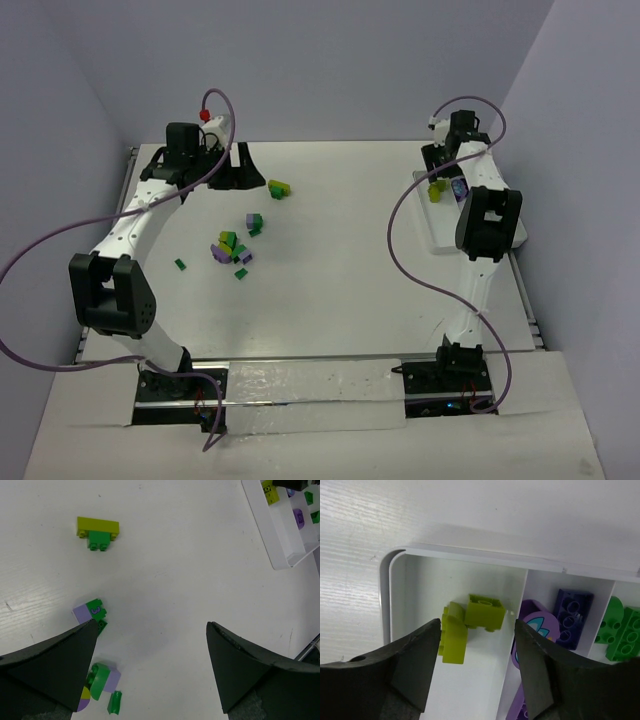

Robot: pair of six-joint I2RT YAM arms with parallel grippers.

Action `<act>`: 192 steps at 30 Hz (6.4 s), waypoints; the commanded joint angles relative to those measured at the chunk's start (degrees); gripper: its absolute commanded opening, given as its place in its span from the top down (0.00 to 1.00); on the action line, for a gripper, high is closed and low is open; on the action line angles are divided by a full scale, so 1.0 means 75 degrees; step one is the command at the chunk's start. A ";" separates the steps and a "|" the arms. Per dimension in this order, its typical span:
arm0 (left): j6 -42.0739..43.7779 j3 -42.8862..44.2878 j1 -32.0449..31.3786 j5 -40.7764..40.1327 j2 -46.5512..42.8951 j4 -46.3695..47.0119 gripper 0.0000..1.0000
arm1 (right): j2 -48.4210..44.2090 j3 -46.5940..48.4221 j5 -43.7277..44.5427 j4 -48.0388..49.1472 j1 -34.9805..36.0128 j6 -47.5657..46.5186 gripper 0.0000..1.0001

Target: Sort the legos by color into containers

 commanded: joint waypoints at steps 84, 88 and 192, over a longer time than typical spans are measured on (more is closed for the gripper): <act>0.8502 0.2942 0.0021 0.3976 0.2584 -0.4325 1.00 | -0.4668 -0.3003 -0.5330 0.0597 0.1325 0.2066 0.00; 0.6593 0.1613 -0.0448 0.5116 0.1217 -0.3320 1.00 | -0.5376 -0.3987 -0.6106 0.1470 0.1657 0.2778 0.00; 0.2379 0.0232 -0.2237 0.2450 0.0413 -0.0596 1.00 | -0.2185 -0.2516 0.1263 0.0338 -0.2341 -0.0447 0.36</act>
